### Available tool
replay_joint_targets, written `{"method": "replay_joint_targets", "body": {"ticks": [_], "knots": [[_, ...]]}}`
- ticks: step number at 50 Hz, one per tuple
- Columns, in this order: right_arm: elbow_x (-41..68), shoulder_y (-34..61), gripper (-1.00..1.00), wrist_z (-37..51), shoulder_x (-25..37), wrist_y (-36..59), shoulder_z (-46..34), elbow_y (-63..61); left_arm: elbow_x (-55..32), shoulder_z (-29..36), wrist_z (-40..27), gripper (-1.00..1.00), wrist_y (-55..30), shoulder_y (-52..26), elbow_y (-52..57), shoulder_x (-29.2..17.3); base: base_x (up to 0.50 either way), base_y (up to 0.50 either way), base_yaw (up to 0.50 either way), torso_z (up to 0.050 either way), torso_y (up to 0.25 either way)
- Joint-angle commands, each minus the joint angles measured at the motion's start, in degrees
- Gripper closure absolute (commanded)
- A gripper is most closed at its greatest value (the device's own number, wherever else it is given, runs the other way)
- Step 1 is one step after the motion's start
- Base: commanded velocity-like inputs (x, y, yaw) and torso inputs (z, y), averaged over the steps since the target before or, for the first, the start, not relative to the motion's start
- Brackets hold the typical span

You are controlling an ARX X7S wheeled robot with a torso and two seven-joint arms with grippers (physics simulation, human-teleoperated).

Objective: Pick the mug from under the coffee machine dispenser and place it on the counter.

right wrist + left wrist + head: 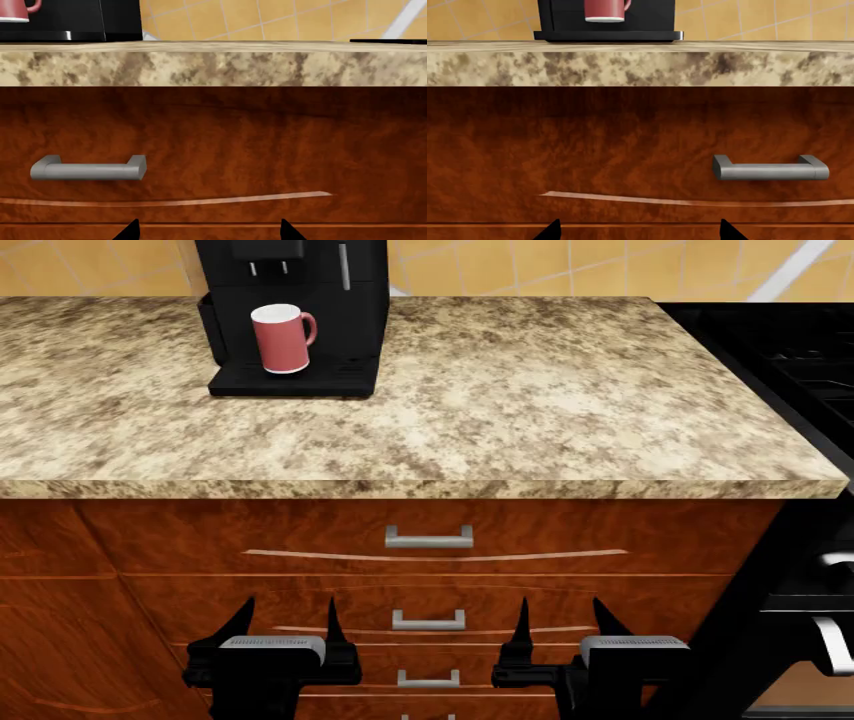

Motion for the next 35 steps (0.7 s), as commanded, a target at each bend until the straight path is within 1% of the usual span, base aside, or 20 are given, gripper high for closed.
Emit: {"method": "replay_joint_targets", "body": {"ticks": [1,3,5,10,16,17,18,27,28,33,34,35], "knots": [[1.3,0.1,-1.0,1.0,0.9,0.1,-0.9,-0.4,-0.8,1.2,-1.3,-1.0,0.6,0.1,0.0,-0.8,0.0,0.0,0.0,0.0,0.0],[5.3,0.6,-1.0,1.3,0.9,1.2,-0.4,0.5,-1.4,1.9,-1.9,-1.0,0.6,-0.1,-1.0,-1.3,0.0,0.0,0.0,0.0,0.0],[4.0,0.5,-1.0,2.2,1.7,0.3,-1.5,0.2,-0.6,2.8,-2.7,-1.0,0.4,-0.2,-0.7,-1.8,0.0,0.0,0.0,0.0,0.0],[4.6,0.7,-1.0,3.0,2.4,0.2,-2.5,0.4,-2.2,3.5,-3.2,-1.0,-0.9,0.5,1.9,-2.4,0.0,0.0,0.0,0.0,0.0],[4.2,0.8,-1.0,3.3,3.4,-0.2,-4.2,0.4,-2.2,4.8,-3.6,-1.0,-0.3,0.4,2.4,-3.4,0.0,0.0,0.0,0.0,0.0],[4.7,0.9,-1.0,3.3,3.4,-0.2,-4.0,0.4,-1.8,4.7,-4.3,-1.0,0.7,0.1,1.0,-3.5,0.0,0.0,0.0,0.041,0.0],[4.8,1.0,-1.0,3.5,3.5,-0.2,-4.0,0.8,-3.4,4.3,-3.7,-1.0,0.2,-0.2,1.0,-3.4,0.0,0.0,0.0,0.05,0.0],[5.5,1.3,-1.0,3.9,4.2,-0.3,-5.0,1.0,-3.5,5.5,-4.5,-1.0,0.5,-0.7,0.5,-4.3,0.0,0.0,0.0,0.05,0.002],[5.8,1.3,-1.0,3.9,4.3,0.0,-5.1,1.0,-4.8,5.6,-3.8,-1.0,-2.3,-0.3,2.5,-4.5,0.0,0.0,0.0,0.05,0.002],[7.1,1.2,-1.0,3.9,4.6,0.7,-5.2,0.2,-5.3,6.1,-4.1,-1.0,-4.0,-0.2,5.4,-5.0,0.0,0.0,0.0,0.05,0.001],[1.6,1.2,-1.0,5.9,5.8,0.3,-7.2,-0.1,-5.6,6.3,-4.0,-1.0,-5.7,-0.2,6.9,-5.2,0.0,0.0,0.0,0.05,0.004],[0.8,0.9,-1.0,6.5,5.9,1.1,-7.5,-1.1,-3.9,6.9,-4.9,-1.0,-7.9,-0.3,7.8,-5.8,0.0,0.0,0.0,0.05,0.002]]}}
